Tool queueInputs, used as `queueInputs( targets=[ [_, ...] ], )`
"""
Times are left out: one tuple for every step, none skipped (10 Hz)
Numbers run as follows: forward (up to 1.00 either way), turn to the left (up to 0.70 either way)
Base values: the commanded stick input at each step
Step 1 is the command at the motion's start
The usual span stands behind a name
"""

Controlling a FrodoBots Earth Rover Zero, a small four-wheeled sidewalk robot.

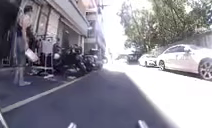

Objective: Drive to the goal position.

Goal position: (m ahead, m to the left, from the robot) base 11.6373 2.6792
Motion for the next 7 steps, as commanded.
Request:
queueInputs(
  targets=[
    [0.7, 0.0],
    [0.7, 0.0],
    [0.7, 0.0],
    [0.7, 0.0],
    [0.7, 0.0],
    [0.7, 0.0],
    [0.7, 0.0]
  ],
)
